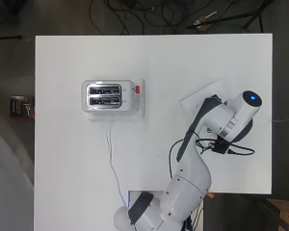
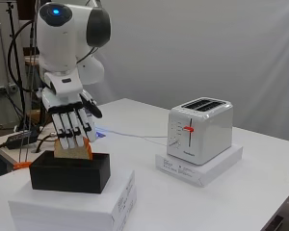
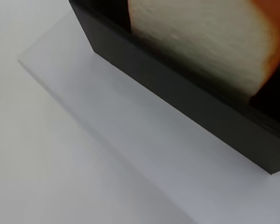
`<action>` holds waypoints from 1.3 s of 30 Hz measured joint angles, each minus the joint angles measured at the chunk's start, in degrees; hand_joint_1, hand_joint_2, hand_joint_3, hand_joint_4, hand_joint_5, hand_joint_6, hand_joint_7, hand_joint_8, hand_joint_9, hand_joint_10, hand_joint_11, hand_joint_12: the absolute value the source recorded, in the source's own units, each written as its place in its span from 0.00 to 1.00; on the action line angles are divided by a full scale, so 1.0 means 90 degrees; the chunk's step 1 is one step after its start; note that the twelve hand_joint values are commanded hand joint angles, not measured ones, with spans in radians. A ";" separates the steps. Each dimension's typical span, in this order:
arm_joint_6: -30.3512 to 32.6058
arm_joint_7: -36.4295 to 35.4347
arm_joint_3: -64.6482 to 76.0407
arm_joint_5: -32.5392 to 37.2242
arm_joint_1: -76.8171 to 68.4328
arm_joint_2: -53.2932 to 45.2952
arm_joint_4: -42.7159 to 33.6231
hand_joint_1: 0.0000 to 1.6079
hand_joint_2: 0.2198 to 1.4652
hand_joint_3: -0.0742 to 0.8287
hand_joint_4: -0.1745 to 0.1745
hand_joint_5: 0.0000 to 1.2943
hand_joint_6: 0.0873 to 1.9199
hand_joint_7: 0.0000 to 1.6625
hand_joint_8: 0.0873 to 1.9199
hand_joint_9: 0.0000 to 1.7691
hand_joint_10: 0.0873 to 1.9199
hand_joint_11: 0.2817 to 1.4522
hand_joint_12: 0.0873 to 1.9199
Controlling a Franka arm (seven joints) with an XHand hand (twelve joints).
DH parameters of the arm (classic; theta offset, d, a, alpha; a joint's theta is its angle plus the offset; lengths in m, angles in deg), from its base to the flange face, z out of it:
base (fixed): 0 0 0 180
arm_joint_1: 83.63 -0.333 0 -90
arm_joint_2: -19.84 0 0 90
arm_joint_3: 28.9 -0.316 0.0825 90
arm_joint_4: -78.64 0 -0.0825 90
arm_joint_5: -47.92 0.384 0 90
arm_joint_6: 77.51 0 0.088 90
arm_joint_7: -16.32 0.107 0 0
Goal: Teleoperate dual arm-hand system to toast a bread
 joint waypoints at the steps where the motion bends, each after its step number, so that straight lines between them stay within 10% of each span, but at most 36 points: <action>1: 0.0033 0.0005 -0.0008 -0.0002 0.0001 0.0003 0.0035 0.13 0.69 0.07 0.81 0.32 0.00 0.32 0.00 0.35 0.00 0.17 0.00; 11: -0.0236 0.0121 0.0198 0.0277 0.0283 -0.0844 -0.0512 0.13 0.66 0.08 0.64 0.31 0.00 0.31 0.00 0.33 0.00 0.16 0.00; 21: 0.0178 -0.0530 0.0392 0.0644 0.0505 -0.1073 -0.0396 0.26 0.74 0.09 0.74 0.44 0.00 0.42 0.00 0.44 0.00 0.23 0.00; 23: 0.0314 -0.0555 0.0348 0.0590 0.0496 -0.0994 -0.0313 0.61 0.70 0.10 0.42 0.64 0.31 0.69 0.08 0.69 0.01 0.40 0.00; 26: 0.0769 -0.0534 0.0275 0.0454 0.0484 -0.0549 0.0131 0.78 0.72 0.09 0.13 0.61 0.55 0.67 0.37 0.71 0.21 0.46 0.01; 39: 0.1536 -0.0219 -0.0028 0.0136 0.0103 0.1394 0.1187 0.77 0.76 0.08 0.00 0.55 0.62 0.64 0.51 0.82 0.00 0.50 0.05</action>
